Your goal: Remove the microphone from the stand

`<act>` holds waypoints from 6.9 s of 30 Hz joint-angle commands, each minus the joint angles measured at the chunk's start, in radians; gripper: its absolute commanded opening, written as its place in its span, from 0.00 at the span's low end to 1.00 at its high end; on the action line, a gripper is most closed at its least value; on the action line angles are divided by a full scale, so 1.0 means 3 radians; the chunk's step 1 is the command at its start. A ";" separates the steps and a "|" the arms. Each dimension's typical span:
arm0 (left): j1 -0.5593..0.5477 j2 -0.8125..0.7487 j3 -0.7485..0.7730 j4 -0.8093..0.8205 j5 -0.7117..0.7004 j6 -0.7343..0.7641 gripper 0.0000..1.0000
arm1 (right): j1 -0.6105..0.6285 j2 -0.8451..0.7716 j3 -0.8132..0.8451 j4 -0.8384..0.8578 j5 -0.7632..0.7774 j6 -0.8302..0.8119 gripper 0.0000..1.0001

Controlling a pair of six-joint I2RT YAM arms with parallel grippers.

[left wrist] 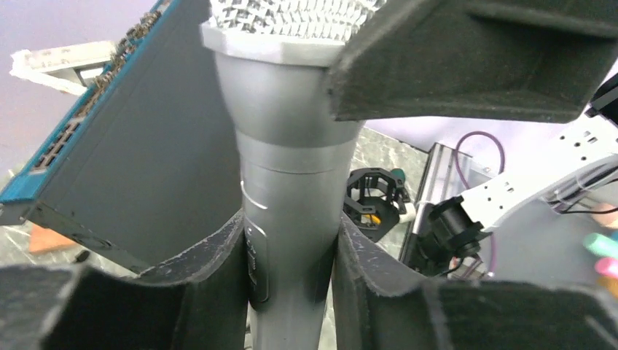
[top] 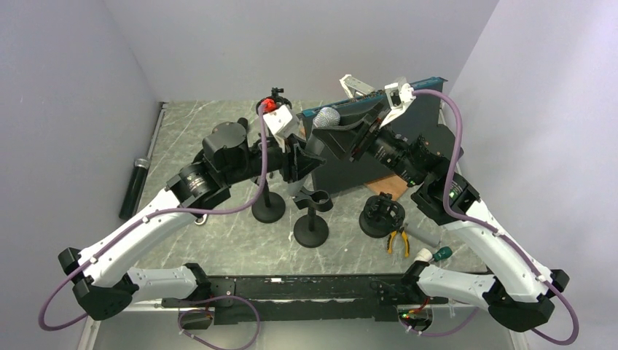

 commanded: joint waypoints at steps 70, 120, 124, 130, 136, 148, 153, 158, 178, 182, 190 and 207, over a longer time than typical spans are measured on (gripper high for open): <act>0.3671 0.2487 0.0106 -0.1351 -0.0108 0.0707 0.65 | 0.0008 -0.0722 -0.0130 -0.0100 0.1103 -0.0731 1.00; 0.4324 0.2914 0.0276 -0.0996 -0.2600 0.1494 0.46 | 0.0089 -0.0918 -0.0054 -0.0569 0.1060 -0.0632 1.00; 0.4325 0.3038 0.0422 -0.1049 -0.2692 0.1529 0.42 | 0.0093 -0.0907 -0.0067 -0.0545 0.1031 -0.0652 1.00; 0.4346 0.3201 0.0689 -0.1290 -0.2679 0.1473 0.47 | 0.0088 -0.0896 -0.0088 -0.0504 0.1046 -0.0706 1.00; 0.4351 0.3278 0.0779 -0.1453 -0.2693 0.1498 0.46 | 0.0110 -0.0893 -0.0051 -0.0478 0.1097 -0.0759 1.00; 0.4356 0.3598 0.1171 -0.1766 -0.2736 0.1644 0.48 | 0.0143 -0.1103 -0.0122 -0.0376 0.1367 -0.0947 1.00; 0.4359 0.3633 0.1199 -0.1795 -0.2731 0.1653 0.42 | 0.0186 -0.1124 -0.0172 -0.0314 0.1422 -0.1001 1.00; 0.4358 0.3609 0.1261 -0.1828 -0.2785 0.1645 0.15 | 0.0272 -0.1107 -0.0183 -0.0279 0.1493 -0.1073 1.00; 0.3858 0.3208 0.2037 -0.3061 -0.1691 0.0852 0.00 | 0.0415 -0.1082 -0.0218 -0.0209 0.1516 -0.1085 1.00; 0.3674 0.3001 0.1615 -0.2752 -0.1001 0.0640 0.00 | 0.0417 -0.1103 -0.0231 -0.0205 0.1528 -0.1085 1.00; 0.3670 0.3099 0.1361 -0.2604 -0.0686 0.0285 0.00 | 0.0415 -0.1097 -0.0219 -0.0229 0.1519 -0.1066 1.00; 0.3669 0.3032 0.0922 -0.2248 -0.0521 0.0341 0.57 | 0.0415 -0.0879 -0.0140 -0.0241 0.1507 -0.1018 1.00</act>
